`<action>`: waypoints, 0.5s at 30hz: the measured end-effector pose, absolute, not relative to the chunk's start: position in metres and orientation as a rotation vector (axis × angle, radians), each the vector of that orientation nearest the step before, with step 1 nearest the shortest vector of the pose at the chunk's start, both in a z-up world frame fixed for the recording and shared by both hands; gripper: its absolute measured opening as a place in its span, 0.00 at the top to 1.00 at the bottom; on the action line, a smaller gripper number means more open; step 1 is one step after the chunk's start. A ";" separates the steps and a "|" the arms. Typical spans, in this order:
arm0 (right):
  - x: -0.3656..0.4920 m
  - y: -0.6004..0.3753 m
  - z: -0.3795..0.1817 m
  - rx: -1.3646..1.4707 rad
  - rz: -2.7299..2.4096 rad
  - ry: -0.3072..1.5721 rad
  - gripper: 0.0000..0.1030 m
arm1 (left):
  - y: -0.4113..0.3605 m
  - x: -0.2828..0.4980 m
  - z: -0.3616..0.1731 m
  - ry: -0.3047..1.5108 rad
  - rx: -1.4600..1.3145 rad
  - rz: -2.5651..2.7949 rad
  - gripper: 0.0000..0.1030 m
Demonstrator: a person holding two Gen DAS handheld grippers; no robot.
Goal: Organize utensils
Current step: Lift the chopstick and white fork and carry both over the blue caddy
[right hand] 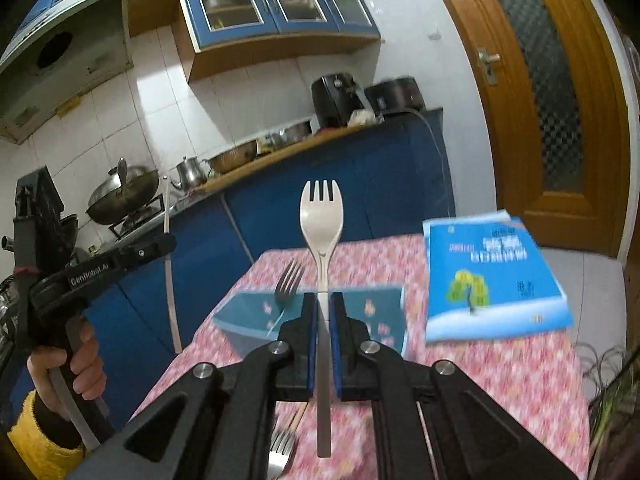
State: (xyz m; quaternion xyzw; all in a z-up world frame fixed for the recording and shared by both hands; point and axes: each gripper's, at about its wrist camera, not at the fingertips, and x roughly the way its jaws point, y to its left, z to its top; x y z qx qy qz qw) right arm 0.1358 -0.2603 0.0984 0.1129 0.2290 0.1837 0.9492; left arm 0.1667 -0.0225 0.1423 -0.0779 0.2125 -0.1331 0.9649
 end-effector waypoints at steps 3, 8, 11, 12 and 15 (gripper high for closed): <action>0.150 -0.260 0.098 0.212 0.373 0.428 0.93 | -0.025 0.183 0.146 0.395 -0.173 -0.276 0.97; 0.171 -0.254 0.089 0.182 0.386 0.393 0.93 | -0.034 0.206 0.141 0.337 -0.156 -0.262 0.97; 0.180 -0.250 0.080 0.173 0.392 0.383 0.93 | -0.038 0.216 0.128 0.334 -0.149 -0.257 0.97; 0.182 -0.249 0.077 0.173 0.394 0.378 0.93 | -0.039 0.218 0.124 0.335 -0.150 -0.256 0.97; 0.189 -0.247 0.067 0.183 0.395 0.367 0.93 | -0.040 0.223 0.110 0.339 -0.153 -0.256 0.97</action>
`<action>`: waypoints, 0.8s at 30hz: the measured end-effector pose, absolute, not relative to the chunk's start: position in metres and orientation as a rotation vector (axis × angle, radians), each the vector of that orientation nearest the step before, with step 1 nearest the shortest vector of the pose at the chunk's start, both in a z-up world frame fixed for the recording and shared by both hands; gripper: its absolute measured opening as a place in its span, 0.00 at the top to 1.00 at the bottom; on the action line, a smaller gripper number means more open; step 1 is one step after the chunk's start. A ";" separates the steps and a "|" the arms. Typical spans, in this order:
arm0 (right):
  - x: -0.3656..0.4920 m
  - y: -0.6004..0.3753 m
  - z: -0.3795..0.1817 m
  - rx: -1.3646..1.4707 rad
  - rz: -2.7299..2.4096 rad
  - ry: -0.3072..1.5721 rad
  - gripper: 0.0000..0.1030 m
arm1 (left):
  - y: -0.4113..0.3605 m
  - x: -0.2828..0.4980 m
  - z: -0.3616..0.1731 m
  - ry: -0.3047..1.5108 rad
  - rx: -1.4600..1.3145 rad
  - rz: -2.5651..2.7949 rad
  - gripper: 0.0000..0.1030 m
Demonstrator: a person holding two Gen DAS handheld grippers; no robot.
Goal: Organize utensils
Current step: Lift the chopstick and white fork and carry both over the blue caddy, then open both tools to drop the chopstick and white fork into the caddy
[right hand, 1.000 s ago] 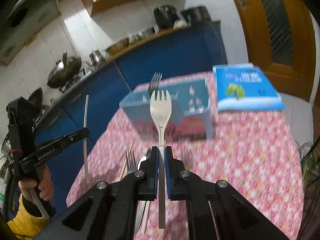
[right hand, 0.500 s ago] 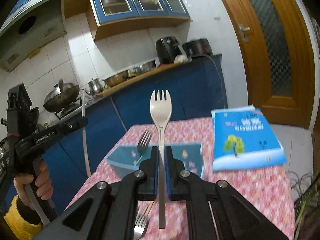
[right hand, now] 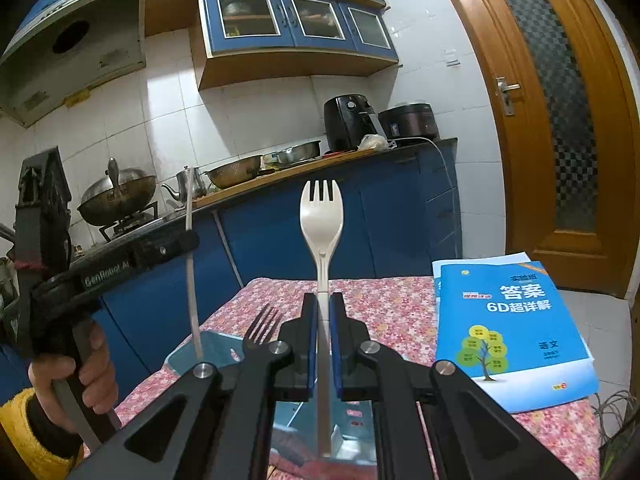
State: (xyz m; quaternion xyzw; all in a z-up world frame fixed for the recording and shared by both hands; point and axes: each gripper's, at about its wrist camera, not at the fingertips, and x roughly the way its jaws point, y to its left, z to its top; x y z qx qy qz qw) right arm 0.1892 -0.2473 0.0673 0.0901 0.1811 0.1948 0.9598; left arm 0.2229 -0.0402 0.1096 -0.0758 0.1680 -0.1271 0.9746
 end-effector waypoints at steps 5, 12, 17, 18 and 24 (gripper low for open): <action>0.193 -0.240 0.058 0.134 0.381 0.333 0.93 | -0.040 0.227 0.090 0.346 -0.163 -0.247 0.97; 0.193 -0.235 0.045 0.101 0.369 0.322 0.92 | -0.042 0.228 0.071 0.377 -0.160 -0.269 0.97; 0.188 -0.239 0.041 0.096 0.357 0.337 0.92 | -0.045 0.224 0.064 0.406 -0.144 -0.284 0.97; 0.187 -0.240 0.040 0.095 0.354 0.343 0.92 | -0.045 0.223 0.063 0.411 -0.146 -0.287 0.97; 0.185 -0.244 0.037 0.113 0.354 0.366 0.92 | -0.044 0.217 0.060 0.431 -0.147 -0.299 0.97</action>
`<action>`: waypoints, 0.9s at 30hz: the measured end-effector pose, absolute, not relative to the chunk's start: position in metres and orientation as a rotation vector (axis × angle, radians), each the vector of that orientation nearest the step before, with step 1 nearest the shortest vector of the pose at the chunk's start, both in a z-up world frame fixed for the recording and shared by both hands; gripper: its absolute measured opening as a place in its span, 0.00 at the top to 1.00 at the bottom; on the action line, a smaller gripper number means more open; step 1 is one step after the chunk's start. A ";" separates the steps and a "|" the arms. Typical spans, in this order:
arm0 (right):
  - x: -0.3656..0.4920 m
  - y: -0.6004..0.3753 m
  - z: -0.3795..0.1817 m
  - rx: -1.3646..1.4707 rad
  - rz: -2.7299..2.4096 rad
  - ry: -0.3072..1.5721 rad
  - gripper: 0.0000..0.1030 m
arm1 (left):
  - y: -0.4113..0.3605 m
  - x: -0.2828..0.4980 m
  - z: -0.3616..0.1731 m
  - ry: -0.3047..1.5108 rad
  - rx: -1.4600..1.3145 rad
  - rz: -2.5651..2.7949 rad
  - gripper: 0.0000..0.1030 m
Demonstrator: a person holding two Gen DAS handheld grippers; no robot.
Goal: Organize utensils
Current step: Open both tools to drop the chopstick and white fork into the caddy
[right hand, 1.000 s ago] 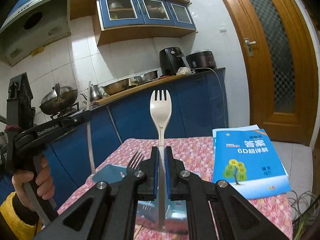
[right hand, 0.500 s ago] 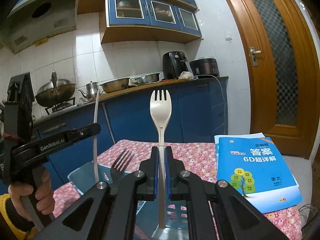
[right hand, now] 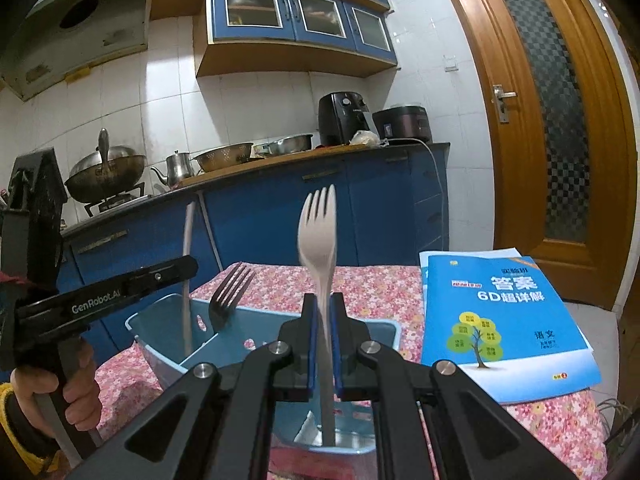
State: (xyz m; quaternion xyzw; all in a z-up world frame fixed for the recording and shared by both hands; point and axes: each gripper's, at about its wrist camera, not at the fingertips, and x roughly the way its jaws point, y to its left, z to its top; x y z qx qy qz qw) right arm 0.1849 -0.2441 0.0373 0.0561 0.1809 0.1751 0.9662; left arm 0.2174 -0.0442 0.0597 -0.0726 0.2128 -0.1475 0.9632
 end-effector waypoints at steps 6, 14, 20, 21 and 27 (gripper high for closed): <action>0.181 -0.245 0.038 0.123 0.350 0.390 0.85 | -0.045 0.210 0.060 0.454 -0.143 -0.320 0.87; 0.165 -0.249 0.050 0.154 0.331 0.392 0.66 | -0.045 0.189 0.071 0.449 -0.116 -0.324 0.68; 0.145 -0.253 0.062 0.168 0.306 0.395 0.62 | -0.043 0.169 0.080 0.459 -0.095 -0.332 0.66; 0.142 -0.253 0.064 0.174 0.307 0.393 0.61 | -0.042 0.166 0.082 0.461 -0.093 -0.335 0.64; 0.118 -0.254 0.078 0.214 0.313 0.402 0.56 | -0.040 0.142 0.086 0.486 -0.073 -0.345 0.63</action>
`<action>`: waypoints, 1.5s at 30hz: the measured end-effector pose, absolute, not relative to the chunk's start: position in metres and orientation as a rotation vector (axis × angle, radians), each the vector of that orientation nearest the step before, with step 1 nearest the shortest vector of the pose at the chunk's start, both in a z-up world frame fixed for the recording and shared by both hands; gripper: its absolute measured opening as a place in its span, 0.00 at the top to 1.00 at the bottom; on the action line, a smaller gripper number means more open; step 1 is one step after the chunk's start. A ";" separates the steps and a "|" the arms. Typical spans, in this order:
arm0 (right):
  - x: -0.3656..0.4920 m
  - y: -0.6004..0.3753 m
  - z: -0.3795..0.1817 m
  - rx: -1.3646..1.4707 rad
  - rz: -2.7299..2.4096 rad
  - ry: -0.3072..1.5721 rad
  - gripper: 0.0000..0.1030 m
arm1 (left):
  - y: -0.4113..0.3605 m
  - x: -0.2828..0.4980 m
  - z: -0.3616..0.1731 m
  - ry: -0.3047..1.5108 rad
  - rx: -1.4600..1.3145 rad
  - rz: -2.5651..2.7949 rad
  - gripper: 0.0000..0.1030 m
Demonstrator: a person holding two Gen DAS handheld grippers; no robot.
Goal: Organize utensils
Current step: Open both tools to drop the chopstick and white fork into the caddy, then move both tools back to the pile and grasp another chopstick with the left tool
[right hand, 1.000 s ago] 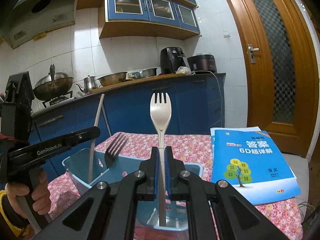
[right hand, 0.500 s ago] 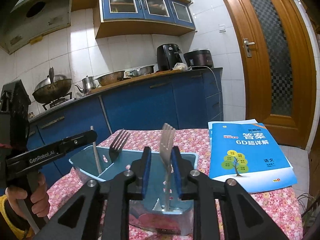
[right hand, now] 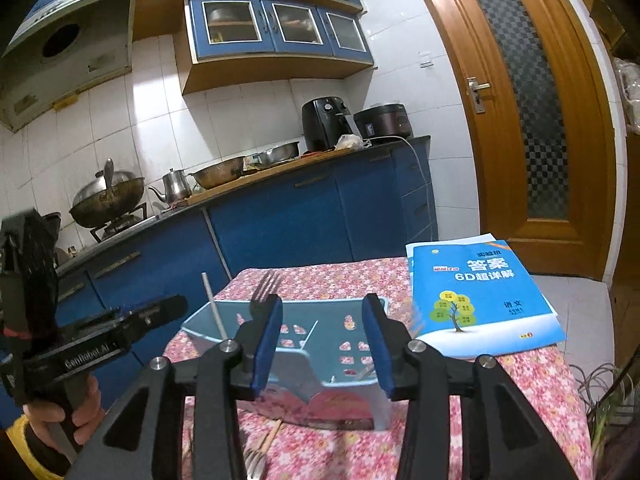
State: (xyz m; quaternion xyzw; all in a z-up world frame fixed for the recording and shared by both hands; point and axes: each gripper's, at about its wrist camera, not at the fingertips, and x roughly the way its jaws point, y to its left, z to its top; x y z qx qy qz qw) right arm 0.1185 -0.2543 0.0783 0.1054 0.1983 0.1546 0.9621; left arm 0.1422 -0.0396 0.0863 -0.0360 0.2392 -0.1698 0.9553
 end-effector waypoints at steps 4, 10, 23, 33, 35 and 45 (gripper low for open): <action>0.106 -0.253 0.080 0.238 0.331 0.434 0.54 | -0.036 0.126 0.088 0.505 -0.070 -0.341 0.63; 0.082 -0.247 0.075 0.237 0.338 0.476 0.51 | -0.031 0.102 0.085 0.532 -0.055 -0.344 0.62; 0.050 -0.243 0.041 0.230 0.300 0.601 0.51 | -0.017 0.078 0.053 0.667 -0.075 -0.326 0.61; 0.046 -0.253 0.009 0.271 0.273 0.693 0.51 | -0.013 0.080 0.020 0.781 -0.081 -0.297 0.61; 0.045 -0.255 0.005 0.279 0.271 0.704 0.51 | -0.013 0.081 0.014 0.803 -0.085 -0.297 0.61; 0.042 -0.261 -0.006 0.307 0.266 0.734 0.50 | -0.016 0.098 -0.015 0.941 -0.055 -0.238 0.61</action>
